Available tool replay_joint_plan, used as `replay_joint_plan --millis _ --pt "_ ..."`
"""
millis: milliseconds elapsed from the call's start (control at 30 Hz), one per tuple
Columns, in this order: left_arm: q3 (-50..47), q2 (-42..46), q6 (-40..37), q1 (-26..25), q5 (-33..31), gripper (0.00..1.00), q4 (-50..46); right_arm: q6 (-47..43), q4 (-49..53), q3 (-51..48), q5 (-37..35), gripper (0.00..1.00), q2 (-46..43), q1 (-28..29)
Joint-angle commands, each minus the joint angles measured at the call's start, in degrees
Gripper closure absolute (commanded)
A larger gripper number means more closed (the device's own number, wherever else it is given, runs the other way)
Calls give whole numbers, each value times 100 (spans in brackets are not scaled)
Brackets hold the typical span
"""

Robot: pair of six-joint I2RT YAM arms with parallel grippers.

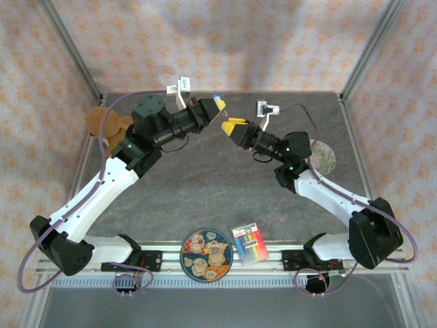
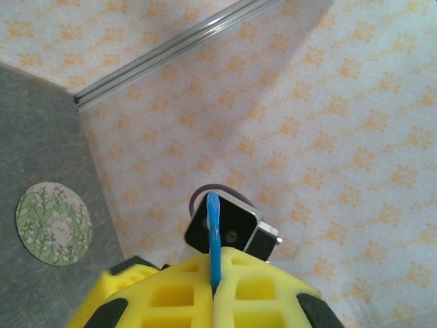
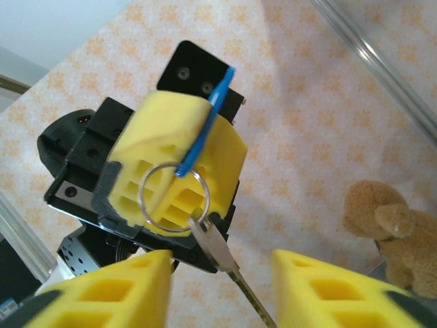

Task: Remove the keys from the keyring

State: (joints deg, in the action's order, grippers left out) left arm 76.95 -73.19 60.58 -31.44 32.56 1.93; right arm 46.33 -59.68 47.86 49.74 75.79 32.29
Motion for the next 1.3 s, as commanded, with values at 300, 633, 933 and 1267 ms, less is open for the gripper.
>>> replay_joint_plan --millis 300,633,933,1267 --pt "-329 131 421 33 -34 100 816 576 -1379 269 -161 57 397 137" --pt "-518 395 280 37 -437 100 940 922 -1853 207 -175 68 481 146" --pt "-617 537 235 58 -606 100 983 931 -1863 232 -131 74 566 246" --pt "-712 629 218 59 -705 100 1004 944 -1786 312 -183 90 658 262"
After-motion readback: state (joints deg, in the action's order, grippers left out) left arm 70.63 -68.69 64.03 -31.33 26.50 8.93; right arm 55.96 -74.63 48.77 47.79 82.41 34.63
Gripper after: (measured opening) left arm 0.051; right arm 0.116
